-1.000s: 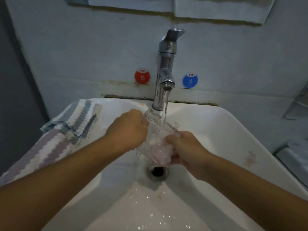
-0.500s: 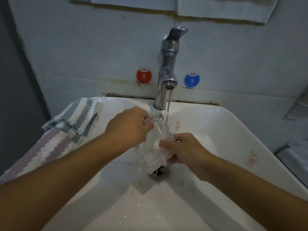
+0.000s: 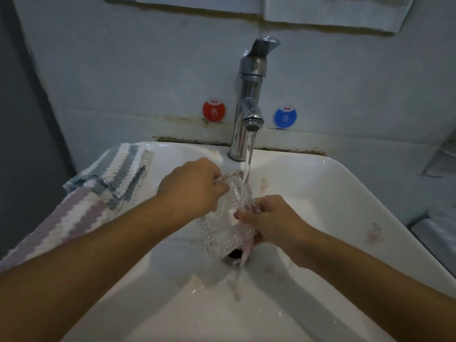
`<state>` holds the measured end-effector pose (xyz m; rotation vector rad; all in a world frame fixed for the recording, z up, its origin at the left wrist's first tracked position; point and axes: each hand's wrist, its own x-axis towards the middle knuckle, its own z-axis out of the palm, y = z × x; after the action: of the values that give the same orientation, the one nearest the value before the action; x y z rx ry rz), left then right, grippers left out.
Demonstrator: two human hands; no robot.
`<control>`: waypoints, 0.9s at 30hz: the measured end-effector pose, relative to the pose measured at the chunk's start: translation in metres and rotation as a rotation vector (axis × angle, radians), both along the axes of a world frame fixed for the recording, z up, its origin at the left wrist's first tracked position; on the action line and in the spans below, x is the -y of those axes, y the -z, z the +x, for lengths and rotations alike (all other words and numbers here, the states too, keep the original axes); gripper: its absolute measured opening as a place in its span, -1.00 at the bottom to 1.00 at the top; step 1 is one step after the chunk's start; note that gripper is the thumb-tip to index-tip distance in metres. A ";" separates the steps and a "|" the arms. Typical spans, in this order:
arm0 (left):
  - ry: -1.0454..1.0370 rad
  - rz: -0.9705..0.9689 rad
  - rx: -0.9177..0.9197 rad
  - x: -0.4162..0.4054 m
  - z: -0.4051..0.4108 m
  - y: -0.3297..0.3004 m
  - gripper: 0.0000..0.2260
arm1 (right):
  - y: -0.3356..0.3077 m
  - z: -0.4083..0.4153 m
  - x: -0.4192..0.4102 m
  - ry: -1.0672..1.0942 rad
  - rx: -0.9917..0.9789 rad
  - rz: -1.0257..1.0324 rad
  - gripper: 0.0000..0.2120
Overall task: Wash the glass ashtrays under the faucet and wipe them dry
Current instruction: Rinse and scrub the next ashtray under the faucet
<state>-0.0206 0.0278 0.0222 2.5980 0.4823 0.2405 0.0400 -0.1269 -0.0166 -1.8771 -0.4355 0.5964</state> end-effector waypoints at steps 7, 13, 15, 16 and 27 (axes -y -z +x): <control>0.003 0.061 0.019 0.003 -0.002 -0.002 -0.78 | 0.006 0.001 -0.002 -0.047 -0.081 0.005 -0.87; 0.012 0.004 0.006 0.001 -0.001 0.000 -0.80 | 0.004 0.001 0.000 -0.036 0.000 -0.045 -0.84; 0.014 0.025 0.010 0.002 -0.001 0.000 -0.79 | 0.004 0.001 -0.001 -0.047 0.032 -0.089 -0.79; 0.013 0.037 0.015 0.002 -0.001 0.000 -0.79 | 0.003 0.001 -0.002 -0.047 0.029 -0.091 -0.78; -0.051 -0.015 0.037 0.006 -0.001 -0.002 -0.76 | 0.004 0.000 -0.001 0.023 -0.087 0.072 -0.83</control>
<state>-0.0220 0.0222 0.0246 2.5647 0.5359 0.2999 0.0404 -0.1262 -0.0210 -1.7781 -0.3734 0.6365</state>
